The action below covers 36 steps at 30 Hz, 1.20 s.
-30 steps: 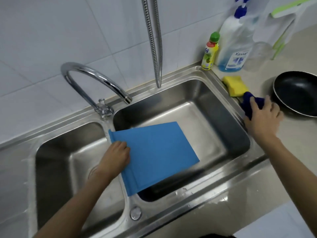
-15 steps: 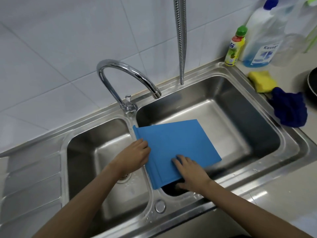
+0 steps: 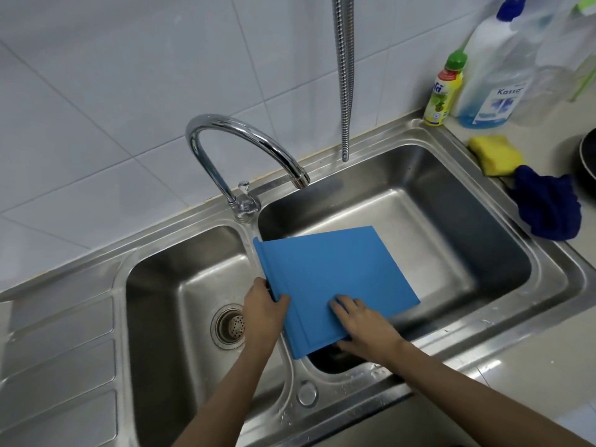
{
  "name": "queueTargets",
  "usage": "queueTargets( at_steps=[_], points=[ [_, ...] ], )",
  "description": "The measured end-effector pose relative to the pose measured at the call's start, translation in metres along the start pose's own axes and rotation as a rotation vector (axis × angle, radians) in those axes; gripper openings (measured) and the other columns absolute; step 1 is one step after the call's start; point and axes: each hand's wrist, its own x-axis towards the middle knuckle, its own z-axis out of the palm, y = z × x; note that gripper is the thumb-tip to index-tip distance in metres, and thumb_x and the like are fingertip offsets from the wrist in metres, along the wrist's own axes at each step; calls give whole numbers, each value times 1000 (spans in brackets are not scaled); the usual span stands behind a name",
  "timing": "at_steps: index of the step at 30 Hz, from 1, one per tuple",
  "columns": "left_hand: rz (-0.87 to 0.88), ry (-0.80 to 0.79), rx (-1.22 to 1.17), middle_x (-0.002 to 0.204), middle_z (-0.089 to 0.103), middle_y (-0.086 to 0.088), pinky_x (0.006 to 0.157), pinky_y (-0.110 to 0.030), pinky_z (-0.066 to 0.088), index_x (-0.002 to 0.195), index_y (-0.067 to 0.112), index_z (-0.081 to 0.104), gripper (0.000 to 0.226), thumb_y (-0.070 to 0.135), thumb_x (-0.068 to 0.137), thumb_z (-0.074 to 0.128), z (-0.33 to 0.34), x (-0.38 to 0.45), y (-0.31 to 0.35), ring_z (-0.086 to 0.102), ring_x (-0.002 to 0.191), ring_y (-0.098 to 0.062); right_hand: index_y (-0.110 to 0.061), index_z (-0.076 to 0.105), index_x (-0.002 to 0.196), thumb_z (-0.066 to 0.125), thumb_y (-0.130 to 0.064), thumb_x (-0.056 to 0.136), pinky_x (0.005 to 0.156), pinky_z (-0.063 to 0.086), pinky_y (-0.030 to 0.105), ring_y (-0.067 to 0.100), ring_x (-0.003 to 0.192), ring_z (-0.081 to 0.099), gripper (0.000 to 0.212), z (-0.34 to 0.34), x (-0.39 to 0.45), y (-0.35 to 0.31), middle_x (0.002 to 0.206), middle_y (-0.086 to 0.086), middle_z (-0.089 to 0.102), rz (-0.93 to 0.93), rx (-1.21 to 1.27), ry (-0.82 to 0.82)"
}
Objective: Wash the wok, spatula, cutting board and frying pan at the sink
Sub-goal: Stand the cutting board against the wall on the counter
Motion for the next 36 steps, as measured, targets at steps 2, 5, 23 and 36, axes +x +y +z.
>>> queueTargets(
  at_steps=[2, 5, 23, 36],
  points=[
    [37, 16, 51, 92, 62, -7, 59, -26, 46, 92, 12, 48, 18, 14, 85, 64, -3, 1, 2, 56, 74, -16, -15, 28, 144, 55, -52, 83, 98, 44, 37, 24, 126, 37, 76, 2, -1, 5, 147, 3, 28, -4, 76, 28],
    [109, 84, 79, 87, 59, -4, 52, -18, 36, 91, 12, 50, 13, 16, 87, 61, -15, -4, 7, 54, 70, -13, -24, 39, 138, 53, -71, 75, 104, 36, 26, 9, 127, 38, 80, -4, -7, 18, 139, -9, 36, 71, 341, 62],
    [137, 221, -304, 75, 65, -15, 59, -37, 47, 84, 8, 65, 2, 6, 84, 63, -62, -59, 2, 61, 68, -28, -7, 59, 98, 71, -22, 84, 81, 45, 36, 27, 92, 58, 25, -75, -68, 112, 100, 10, 64, 863, 981, 504],
    [342, -79, -353, 71, 67, -10, 61, -42, 49, 80, 6, 66, 14, 19, 78, 60, 52, -66, 128, 63, 68, -31, -8, 57, 107, 71, -18, 83, 76, 38, 34, 25, 94, 55, 30, -137, -250, 181, 106, 10, 62, 1105, 1076, 953]
  ],
)
